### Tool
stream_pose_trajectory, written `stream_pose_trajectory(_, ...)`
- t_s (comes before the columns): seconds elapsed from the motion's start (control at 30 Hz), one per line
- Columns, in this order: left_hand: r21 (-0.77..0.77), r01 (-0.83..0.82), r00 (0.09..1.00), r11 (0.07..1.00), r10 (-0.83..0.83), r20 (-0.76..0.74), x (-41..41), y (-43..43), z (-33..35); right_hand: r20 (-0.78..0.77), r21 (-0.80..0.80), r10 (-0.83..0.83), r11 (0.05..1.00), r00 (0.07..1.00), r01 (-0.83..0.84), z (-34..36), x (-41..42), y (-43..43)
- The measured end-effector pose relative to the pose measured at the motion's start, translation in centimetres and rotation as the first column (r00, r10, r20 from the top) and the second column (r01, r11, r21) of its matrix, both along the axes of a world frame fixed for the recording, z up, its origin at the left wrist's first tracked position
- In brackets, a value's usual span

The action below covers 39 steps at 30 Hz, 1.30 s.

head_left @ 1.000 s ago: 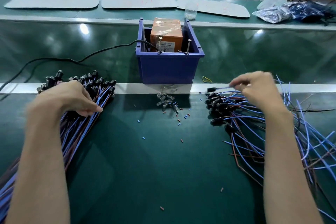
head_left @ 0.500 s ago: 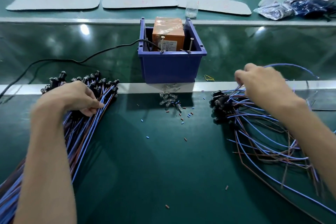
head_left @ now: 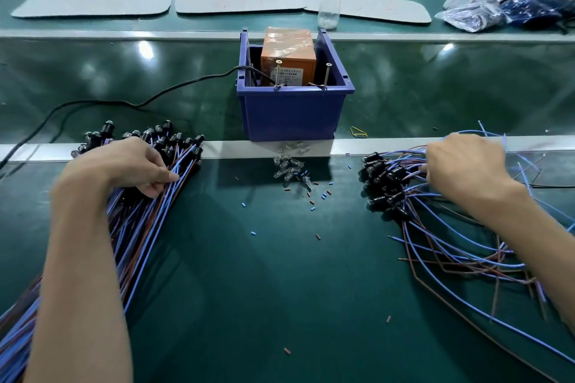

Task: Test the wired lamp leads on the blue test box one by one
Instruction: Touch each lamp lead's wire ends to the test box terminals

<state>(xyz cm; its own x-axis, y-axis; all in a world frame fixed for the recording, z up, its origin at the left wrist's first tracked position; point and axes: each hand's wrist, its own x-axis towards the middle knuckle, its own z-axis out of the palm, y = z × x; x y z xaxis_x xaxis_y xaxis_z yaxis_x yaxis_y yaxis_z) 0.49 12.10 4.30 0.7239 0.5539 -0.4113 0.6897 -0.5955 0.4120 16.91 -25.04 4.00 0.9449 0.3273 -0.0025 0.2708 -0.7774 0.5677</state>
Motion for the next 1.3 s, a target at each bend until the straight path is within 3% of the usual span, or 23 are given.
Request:
stream_pose_trajectory(0.2,0.114,0.026,0.999,0.993,-0.029,0.024,0.0,0.9,0.2,-0.213,0.110,-0.016,0.993,0.977,0.040,0.7,-0.7,0.1)
stream_pose_trajectory(0.3,0.189,0.015,0.998,0.982,-0.028,0.063,-0.1,1.7,0.6,-0.195,0.128,-0.014,0.991,0.981,0.040,2.8,-1.4,0.2)
stream_pose_trajectory(0.4,0.210,-0.046,0.980,0.977,0.003,0.200,-0.3,2.8,1.3,-0.158,0.377,0.050,0.926,0.986,0.014,4.4,-2.6,1.6)
stream_pose_trajectory(0.5,0.158,-0.094,0.900,0.983,0.016,0.436,-0.8,3.2,2.7,-0.218,0.692,0.245,0.721,0.945,-0.028,5.0,-3.6,3.8)
stream_pose_trajectory(0.6,0.227,-0.065,0.743,0.972,-0.104,0.661,-0.8,1.0,5.1,-0.331,0.911,0.515,0.394,0.790,0.125,4.8,-4.3,6.8)
stream_pose_trajectory(0.7,0.156,0.233,0.619,0.960,-0.270,0.737,0.0,-5.0,6.7,-0.379,0.855,0.757,0.065,0.533,0.515,4.1,-5.6,9.6)
stream_pose_trajectory(0.77,0.165,0.448,0.599,0.878,-0.433,0.674,0.8,-8.7,6.4,-0.265,0.696,0.845,-0.166,0.465,0.698,3.5,-5.9,11.0)
stream_pose_trajectory(0.83,0.156,0.548,0.632,0.822,-0.529,0.567,1.8,-11.2,5.8,-0.167,0.537,0.838,-0.365,0.520,0.760,3.2,-5.8,11.7)
stream_pose_trajectory(0.93,0.168,0.571,0.692,0.804,-0.581,0.428,2.8,-13.1,4.9,-0.106,0.471,0.758,-0.532,0.643,0.704,2.9,-5.4,11.6)
stream_pose_trajectory(1.03,0.466,0.413,0.658,0.783,-0.610,0.442,3.0,-13.6,4.7,-0.140,0.490,0.648,-0.612,0.749,0.621,2.8,-4.9,11.1)
stream_pose_trajectory(1.07,0.444,0.412,0.627,0.796,-0.601,0.496,2.9,-13.7,5.0,-0.141,0.460,0.637,-0.635,0.757,0.620,2.9,-4.8,10.9)
stream_pose_trajectory(1.1,0.302,0.466,0.625,0.831,-0.551,0.553,2.5,-13.9,5.4,-0.130,0.422,0.641,-0.655,0.756,0.627,3.1,-4.7,10.8)
stream_pose_trajectory(1.17,-0.142,0.567,0.737,0.811,-0.422,0.528,2.4,-15.3,5.6,-0.094,0.360,0.669,-0.668,0.738,0.651,3.4,-4.6,10.5)
stream_pose_trajectory(1.23,-0.463,0.426,0.874,0.777,-0.219,0.435,3.7,-16.7,4.1,-0.067,0.315,0.711,-0.651,0.700,0.691,3.5,-4.7,10.5)
stream_pose_trajectory(1.3,-0.692,0.260,0.877,0.674,0.136,0.462,5.3,-18.2,2.6,-0.086,0.314,0.738,-0.617,0.669,0.722,3.5,-4.9,10.5)
